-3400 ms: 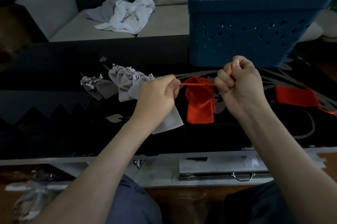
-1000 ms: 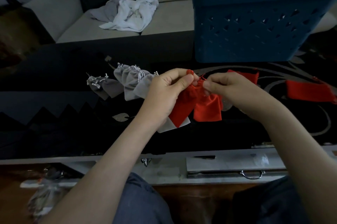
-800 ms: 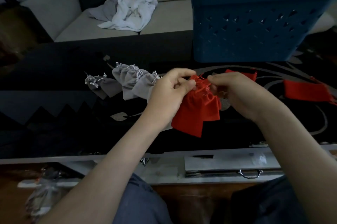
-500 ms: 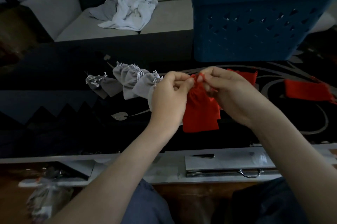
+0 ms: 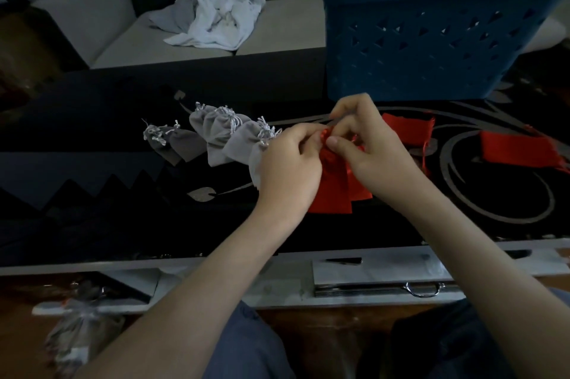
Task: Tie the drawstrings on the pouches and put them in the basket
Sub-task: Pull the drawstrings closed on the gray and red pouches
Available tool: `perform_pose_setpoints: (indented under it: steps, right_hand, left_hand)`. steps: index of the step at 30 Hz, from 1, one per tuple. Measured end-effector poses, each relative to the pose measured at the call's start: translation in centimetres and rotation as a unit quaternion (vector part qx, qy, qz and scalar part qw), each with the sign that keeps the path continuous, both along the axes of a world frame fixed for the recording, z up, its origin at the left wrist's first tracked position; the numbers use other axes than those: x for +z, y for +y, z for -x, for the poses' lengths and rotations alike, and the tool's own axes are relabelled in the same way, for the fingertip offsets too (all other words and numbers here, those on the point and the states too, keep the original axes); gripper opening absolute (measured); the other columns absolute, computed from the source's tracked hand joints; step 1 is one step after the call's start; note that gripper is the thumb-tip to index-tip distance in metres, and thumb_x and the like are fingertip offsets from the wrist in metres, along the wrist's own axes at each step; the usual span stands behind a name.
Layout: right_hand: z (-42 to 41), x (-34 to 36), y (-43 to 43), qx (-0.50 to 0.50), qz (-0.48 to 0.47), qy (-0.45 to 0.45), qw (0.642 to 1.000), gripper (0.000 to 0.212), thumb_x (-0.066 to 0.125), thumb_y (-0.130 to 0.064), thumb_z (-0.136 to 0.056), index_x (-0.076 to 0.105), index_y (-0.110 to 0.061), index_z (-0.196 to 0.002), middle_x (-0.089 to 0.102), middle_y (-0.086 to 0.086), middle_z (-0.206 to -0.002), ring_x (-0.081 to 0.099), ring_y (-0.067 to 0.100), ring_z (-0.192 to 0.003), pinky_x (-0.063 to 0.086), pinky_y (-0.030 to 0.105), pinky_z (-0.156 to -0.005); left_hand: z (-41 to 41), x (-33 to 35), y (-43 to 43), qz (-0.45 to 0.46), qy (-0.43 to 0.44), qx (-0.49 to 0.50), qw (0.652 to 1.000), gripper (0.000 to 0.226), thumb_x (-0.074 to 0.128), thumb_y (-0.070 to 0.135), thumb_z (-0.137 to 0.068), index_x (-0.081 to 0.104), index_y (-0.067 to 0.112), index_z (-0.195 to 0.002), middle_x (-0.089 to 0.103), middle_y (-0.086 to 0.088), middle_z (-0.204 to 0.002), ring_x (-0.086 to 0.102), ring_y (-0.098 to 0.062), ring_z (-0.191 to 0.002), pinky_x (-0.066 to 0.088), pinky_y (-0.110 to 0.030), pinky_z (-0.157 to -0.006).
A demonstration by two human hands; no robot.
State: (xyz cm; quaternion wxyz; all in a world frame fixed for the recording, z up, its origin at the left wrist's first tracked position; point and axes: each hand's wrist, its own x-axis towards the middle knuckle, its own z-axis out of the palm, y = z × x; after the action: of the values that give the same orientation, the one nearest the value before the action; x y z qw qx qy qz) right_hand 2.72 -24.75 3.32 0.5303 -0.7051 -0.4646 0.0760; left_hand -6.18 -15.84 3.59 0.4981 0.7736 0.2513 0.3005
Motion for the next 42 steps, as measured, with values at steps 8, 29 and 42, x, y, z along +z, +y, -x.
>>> perform_pose_setpoints:
  steps: [8,29,42]
  right_hand:
    - [0.2,-0.2,0.5,-0.055,-0.003,0.003,0.998,0.016,0.056,-0.004,-0.09,0.057,-0.017,-0.1,0.065,-0.003,-0.081,0.06,0.003,-0.078,0.047,0.013,-0.069]
    - [0.0,0.8,0.8,-0.097,0.066,0.188,0.975,0.023,0.058,-0.028,-0.092,0.069,-0.011,-0.08,0.067,0.005,-0.072,0.057,0.005,-0.061,0.047,0.021,-0.062]
    - [-0.5,0.1,0.5,-0.107,0.078,0.14,0.981,0.015,0.062,-0.023,-0.089,0.068,-0.018,-0.077,0.069,0.004,-0.076,0.063,0.021,-0.074,0.05,0.036,-0.073]
  left_hand:
    - [0.1,0.1,0.3,-0.025,-0.002,-0.015,1.0,0.013,0.062,0.024,-0.091,0.069,0.016,-0.098,0.065,0.009,-0.082,0.058,0.001,-0.076,0.045,-0.012,-0.071]
    - [-0.5,-1.0,1.6,0.005,-0.05,-0.053,0.997,0.014,0.057,0.017,-0.094,0.067,0.012,-0.086,0.068,-0.004,-0.08,0.064,-0.018,-0.08,0.05,-0.033,-0.077]
    - [-0.5,-0.9,1.3,-0.136,-0.011,-0.026,0.99,0.015,0.058,0.018,-0.094,0.065,0.013,-0.081,0.061,0.01,-0.072,0.057,-0.001,-0.072,0.041,-0.012,-0.067]
